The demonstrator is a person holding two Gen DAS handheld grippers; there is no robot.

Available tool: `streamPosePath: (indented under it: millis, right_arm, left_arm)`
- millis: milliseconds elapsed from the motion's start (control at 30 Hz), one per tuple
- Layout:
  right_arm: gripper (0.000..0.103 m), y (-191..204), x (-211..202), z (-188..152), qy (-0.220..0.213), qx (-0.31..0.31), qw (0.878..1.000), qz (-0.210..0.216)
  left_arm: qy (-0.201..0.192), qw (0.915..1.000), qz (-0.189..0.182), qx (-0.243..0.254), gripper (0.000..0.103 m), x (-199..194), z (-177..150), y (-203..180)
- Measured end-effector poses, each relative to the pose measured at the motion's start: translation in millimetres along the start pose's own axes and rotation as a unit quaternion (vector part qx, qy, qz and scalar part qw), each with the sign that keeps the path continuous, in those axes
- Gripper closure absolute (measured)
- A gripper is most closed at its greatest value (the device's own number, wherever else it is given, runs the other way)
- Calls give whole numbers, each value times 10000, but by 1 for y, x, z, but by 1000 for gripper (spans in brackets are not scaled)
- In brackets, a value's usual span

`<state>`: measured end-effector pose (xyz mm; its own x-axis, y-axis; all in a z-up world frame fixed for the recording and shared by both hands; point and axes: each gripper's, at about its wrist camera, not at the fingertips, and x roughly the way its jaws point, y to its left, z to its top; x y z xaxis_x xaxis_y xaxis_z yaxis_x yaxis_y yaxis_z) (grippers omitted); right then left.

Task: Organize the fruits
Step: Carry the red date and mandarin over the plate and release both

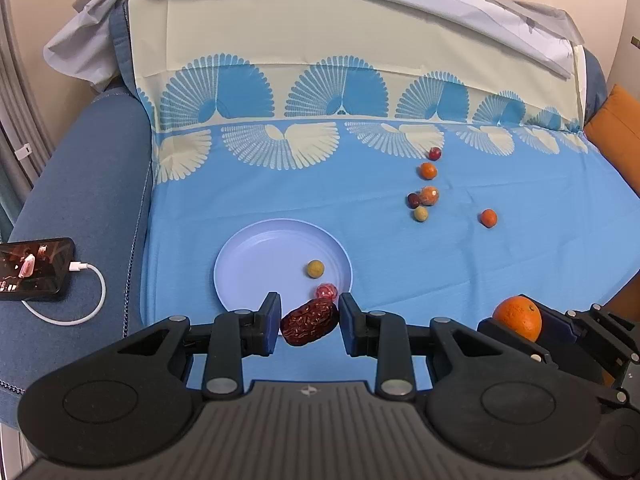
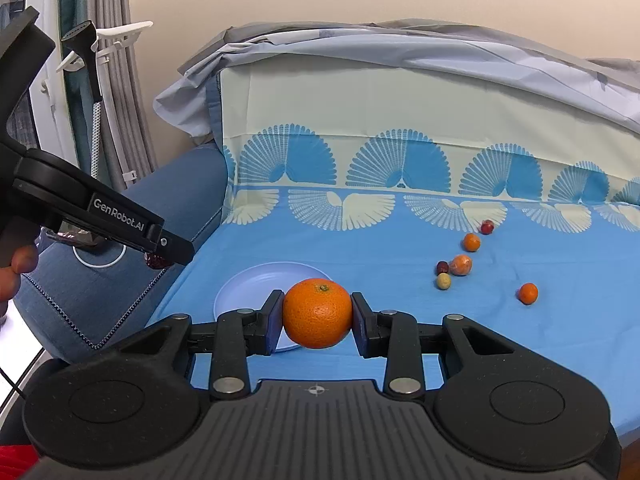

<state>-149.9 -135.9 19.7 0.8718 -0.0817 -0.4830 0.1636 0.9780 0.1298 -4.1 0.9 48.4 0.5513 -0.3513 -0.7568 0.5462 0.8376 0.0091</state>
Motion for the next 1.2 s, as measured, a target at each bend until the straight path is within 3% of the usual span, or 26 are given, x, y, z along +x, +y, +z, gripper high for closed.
streamPosePath:
  millis: [800,1200]
  right_arm:
    - [66,-5,19,-3,345,70,9994,52]
    - [66,6,62,-1,687,-1,9975,189]
  left_arm:
    - [111,9992,130,-363,69,14,-4,25]
    - [264,9977,217,-582,69,49,3,47]
